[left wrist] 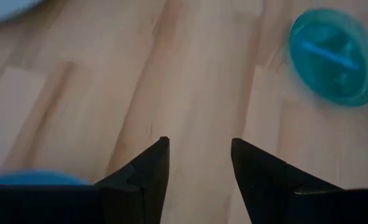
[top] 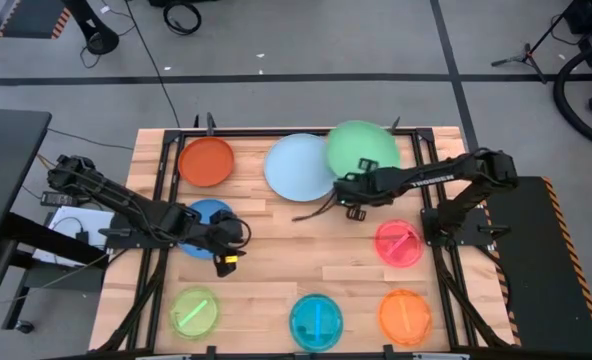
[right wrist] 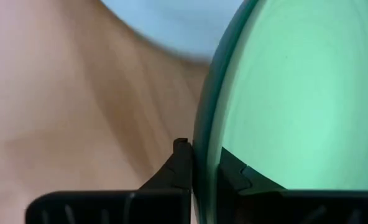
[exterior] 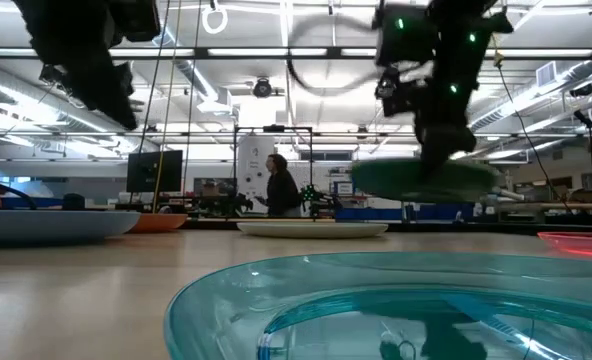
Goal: Stack plastic plates
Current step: Stack the stacked plates on top of the light blue plate
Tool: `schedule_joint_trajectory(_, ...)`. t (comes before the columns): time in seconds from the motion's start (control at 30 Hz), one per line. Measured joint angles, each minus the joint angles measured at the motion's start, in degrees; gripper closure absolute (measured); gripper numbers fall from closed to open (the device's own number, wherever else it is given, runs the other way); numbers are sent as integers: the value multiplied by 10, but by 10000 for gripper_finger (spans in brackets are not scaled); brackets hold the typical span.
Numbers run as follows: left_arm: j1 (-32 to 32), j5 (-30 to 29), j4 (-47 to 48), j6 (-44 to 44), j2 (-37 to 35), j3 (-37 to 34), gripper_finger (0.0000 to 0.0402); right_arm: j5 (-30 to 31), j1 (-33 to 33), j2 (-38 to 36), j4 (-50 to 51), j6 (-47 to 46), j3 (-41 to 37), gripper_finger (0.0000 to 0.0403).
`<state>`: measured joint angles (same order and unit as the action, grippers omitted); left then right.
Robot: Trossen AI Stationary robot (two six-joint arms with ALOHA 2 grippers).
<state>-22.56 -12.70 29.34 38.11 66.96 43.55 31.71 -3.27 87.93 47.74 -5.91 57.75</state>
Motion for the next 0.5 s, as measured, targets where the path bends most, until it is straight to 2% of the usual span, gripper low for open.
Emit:
schedule_joint_trajectory(0.1, -12, 22, 24, 39, 0, 0, 223, -19, 17, 0, -81, 99, 8, 373)
schedule_joint_trajectory(0.27, -54, 36, 26, 76, 0, 0, 223, -88, 24, 7, -203, 259, 8, 373)
schedule_joint_trajectory(0.5, -96, 35, 19, 122, 0, 0, 223, -104, -3, 68, -291, 363, 11, 373)
